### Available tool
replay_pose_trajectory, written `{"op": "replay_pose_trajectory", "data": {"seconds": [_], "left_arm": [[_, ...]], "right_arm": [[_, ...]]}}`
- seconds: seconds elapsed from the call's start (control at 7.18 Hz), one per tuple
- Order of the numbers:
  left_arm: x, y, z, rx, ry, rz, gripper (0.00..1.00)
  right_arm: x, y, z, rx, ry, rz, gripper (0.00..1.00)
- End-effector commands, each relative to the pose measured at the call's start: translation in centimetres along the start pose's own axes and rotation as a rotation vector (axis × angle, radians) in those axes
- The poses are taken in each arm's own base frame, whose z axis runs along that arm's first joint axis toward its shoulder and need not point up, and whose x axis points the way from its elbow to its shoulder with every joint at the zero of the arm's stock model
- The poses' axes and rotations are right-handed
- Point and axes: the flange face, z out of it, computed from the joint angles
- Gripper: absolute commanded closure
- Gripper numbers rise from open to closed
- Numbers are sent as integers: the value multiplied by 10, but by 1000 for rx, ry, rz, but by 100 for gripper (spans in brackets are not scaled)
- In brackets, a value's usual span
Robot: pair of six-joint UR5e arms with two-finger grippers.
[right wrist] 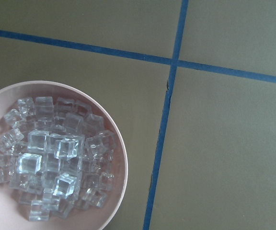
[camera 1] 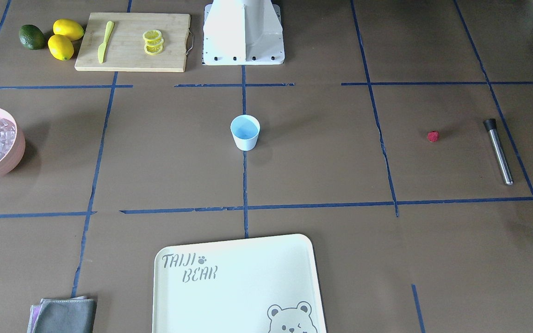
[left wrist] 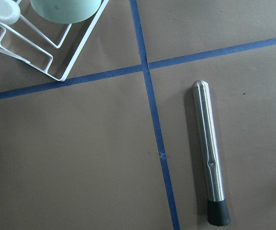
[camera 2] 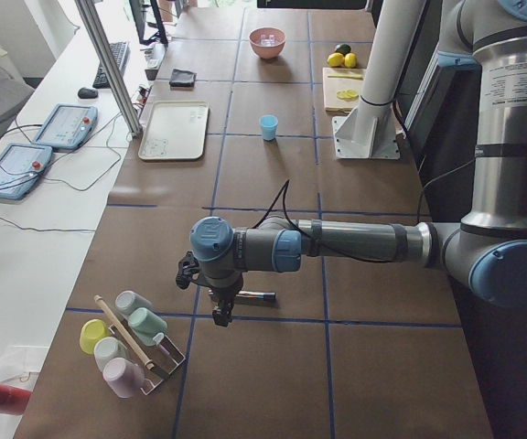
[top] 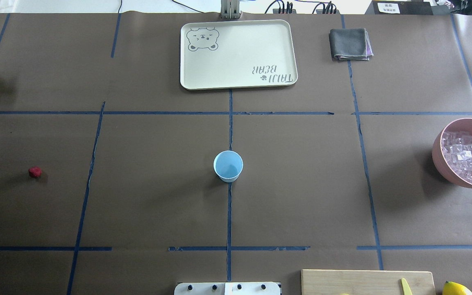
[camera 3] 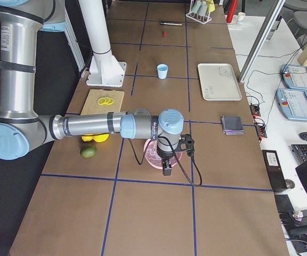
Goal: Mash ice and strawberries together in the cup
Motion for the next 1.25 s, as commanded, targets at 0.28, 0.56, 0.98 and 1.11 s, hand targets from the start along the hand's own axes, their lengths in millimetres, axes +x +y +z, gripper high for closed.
{"op": "replay_pose_trajectory", "data": {"seconds": [0.28, 0.56, 0.98, 1.11], "left_arm": [[0, 0, 0, 1, 0, -1, 0], [1, 0, 0, 1, 2, -1, 0], [0, 1, 0, 0, 0, -2, 0], [0, 1, 0, 0, 2, 0, 0]], "right_arm": [[-64, -30, 15, 128, -58, 7, 0], [-107, -34, 35, 150, -110, 79, 1], [-155, -32, 74, 139, -104, 71, 7], [-157, -32, 78, 130, -105, 66, 11]]}}
